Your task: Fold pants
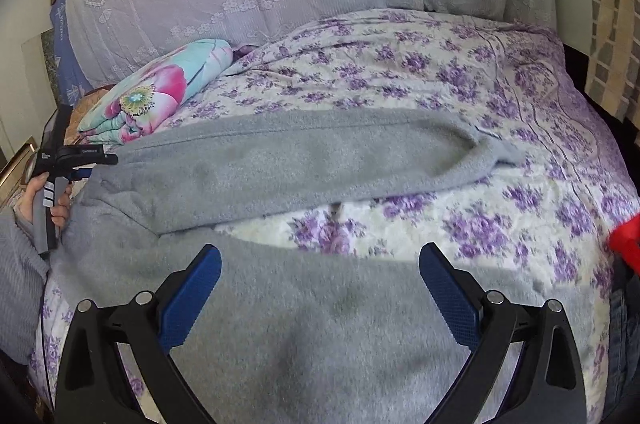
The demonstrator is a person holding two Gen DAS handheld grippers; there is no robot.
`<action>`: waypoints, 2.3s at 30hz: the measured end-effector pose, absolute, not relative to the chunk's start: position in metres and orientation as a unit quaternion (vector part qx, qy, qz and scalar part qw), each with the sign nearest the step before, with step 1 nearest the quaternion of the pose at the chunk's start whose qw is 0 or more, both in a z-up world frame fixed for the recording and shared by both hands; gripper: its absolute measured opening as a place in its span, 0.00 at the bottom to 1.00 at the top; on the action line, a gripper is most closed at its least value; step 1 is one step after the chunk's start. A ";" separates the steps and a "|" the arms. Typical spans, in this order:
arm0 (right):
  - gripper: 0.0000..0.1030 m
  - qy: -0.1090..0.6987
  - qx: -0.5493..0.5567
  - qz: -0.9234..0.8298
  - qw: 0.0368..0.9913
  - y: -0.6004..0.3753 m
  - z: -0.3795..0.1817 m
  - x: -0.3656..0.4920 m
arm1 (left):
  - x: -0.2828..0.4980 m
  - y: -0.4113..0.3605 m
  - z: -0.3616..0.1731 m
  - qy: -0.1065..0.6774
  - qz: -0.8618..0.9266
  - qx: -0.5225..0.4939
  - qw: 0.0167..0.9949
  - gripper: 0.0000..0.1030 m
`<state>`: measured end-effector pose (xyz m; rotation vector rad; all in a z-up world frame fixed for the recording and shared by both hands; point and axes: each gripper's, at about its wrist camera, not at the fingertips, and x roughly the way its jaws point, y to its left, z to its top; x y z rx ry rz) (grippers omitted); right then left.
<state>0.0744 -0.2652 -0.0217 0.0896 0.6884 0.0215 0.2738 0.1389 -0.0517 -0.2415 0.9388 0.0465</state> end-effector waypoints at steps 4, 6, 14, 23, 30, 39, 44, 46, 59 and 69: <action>0.97 0.313 0.000 0.076 0.947 -0.257 -0.004 0.127 | 0.263 0.138 -0.052 0.418 0.018 -0.117 0.901 0.54; 0.97 0.309 -0.021 0.124 0.943 -0.253 -0.002 0.161 | 0.260 0.135 -0.051 0.409 0.017 -0.103 0.907 0.52; 0.86 0.371 -0.145 0.184 0.899 -0.230 -0.032 0.306 | 0.260 0.141 -0.046 0.403 -0.009 -0.114 0.908 0.48; 0.59 0.412 -0.206 0.245 0.853 -0.227 -0.069 0.379 | 0.268 0.148 -0.052 0.413 -0.024 -0.139 0.900 0.48; 0.05 0.416 -0.201 0.268 0.845 -0.227 -0.066 0.365 | 0.274 0.154 -0.053 0.418 -0.041 -0.159 0.894 0.45; 0.04 0.353 -0.205 0.246 0.879 -0.223 -0.003 0.253 | 0.258 0.169 -0.037 0.389 -0.056 -0.196 0.898 0.05; 0.04 0.327 -0.192 0.237 0.895 -0.224 0.016 0.167 | 0.228 0.174 -0.016 0.367 -0.081 -0.213 0.902 0.05; 0.04 0.321 -0.180 0.237 0.899 -0.226 0.017 0.138 | 0.217 0.174 -0.013 0.369 -0.086 -0.214 0.900 0.05; 0.04 0.332 -0.142 0.239 0.901 -0.213 -0.021 0.016 | 0.127 0.203 -0.035 0.398 -0.078 -0.228 0.885 0.04; 0.04 0.341 -0.115 0.231 0.904 -0.213 -0.054 -0.015 | 0.085 0.189 -0.037 0.416 -0.134 -0.279 0.855 0.35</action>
